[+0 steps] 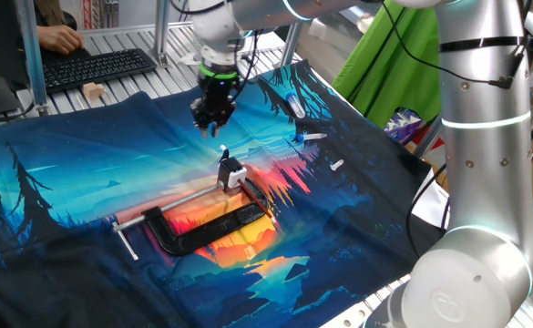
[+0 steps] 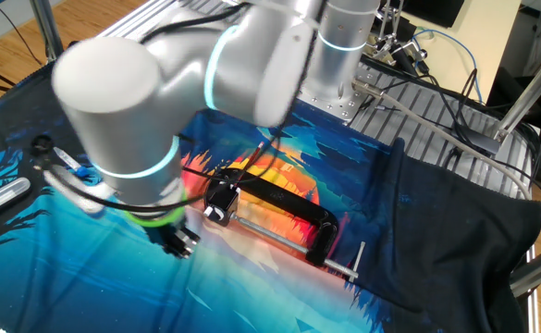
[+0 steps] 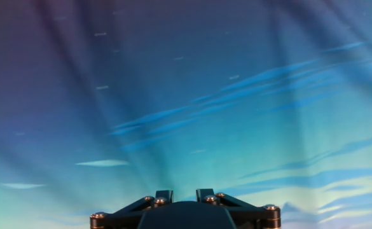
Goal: Sharpen the pencil with a pencil sharpener
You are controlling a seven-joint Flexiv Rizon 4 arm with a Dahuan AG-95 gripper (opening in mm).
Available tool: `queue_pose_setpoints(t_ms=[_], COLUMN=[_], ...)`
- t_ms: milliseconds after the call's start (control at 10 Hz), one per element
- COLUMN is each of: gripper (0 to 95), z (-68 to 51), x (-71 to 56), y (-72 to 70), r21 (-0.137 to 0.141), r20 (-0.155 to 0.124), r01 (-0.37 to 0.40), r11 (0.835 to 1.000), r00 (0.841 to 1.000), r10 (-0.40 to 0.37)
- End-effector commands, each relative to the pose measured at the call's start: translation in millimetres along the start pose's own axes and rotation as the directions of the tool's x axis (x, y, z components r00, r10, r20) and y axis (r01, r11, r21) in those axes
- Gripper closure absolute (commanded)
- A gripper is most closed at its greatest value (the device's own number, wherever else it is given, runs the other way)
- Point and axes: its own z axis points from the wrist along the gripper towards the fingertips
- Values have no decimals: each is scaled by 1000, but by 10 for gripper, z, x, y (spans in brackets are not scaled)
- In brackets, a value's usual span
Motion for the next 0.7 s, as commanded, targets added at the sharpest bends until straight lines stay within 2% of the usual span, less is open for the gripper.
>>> queue_pose_setpoints(t_ms=[100,200,400,700], gripper=[760,760,760,760], z=[2,-1,-74,-174], x=[26,37,74,143], y=[161,201,148,66], r21=[-3,1,0,3], r20=[-4,-9,-26,-21], r01=[-33,-39,-24,-11], r11=[999,999,1000,1000], r00=[999,999,999,1000], r10=[33,39,24,11])
